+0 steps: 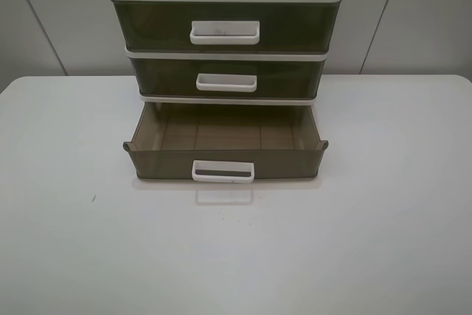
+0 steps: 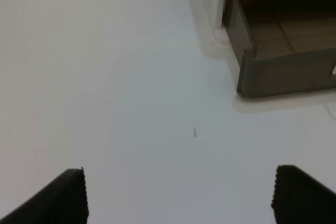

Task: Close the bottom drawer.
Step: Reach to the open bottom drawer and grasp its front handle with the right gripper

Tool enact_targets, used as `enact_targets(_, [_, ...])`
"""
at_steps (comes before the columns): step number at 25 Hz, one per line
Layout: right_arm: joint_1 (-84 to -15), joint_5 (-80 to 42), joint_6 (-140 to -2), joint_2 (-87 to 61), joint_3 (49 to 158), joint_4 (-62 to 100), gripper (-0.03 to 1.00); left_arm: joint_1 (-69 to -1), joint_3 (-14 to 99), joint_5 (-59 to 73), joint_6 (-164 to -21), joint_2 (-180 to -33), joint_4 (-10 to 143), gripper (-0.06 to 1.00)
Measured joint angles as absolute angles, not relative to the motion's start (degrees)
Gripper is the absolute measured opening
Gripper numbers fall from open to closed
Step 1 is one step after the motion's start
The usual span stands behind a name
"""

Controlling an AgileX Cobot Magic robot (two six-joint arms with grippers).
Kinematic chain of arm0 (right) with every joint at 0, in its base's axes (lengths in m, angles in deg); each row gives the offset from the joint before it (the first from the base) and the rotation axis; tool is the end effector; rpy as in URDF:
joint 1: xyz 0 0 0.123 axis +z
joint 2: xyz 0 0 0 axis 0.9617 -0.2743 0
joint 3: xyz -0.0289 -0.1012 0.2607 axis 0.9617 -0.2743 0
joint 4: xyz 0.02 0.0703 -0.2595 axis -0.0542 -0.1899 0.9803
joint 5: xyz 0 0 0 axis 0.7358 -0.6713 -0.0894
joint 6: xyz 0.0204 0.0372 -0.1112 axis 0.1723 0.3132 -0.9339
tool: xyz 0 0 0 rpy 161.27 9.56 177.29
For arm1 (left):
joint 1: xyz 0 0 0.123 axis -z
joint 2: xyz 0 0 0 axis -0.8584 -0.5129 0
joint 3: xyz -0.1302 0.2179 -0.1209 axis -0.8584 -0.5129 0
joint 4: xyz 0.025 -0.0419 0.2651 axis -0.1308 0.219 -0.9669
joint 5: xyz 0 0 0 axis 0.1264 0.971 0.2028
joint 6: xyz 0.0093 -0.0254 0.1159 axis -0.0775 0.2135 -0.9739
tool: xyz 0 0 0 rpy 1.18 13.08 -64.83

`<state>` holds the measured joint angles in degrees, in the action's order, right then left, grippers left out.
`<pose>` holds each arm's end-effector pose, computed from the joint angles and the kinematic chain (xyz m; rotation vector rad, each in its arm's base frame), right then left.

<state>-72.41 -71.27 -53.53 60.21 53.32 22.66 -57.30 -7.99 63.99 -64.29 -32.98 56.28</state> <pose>0.0365 0.0089 0.2794 -0.1349 2.0217 0.0443 0.0379 -0.0078 0.2747 0.1447 2.0292 -0.0284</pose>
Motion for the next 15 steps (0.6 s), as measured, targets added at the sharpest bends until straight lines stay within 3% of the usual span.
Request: enact_targets(15, [-72.4, -71.3, -53.5, 60.2, 53.3, 22.7, 0.82, -57.3, -8.0, 64.0, -64.3, -33.0, 56.3, 0.72])
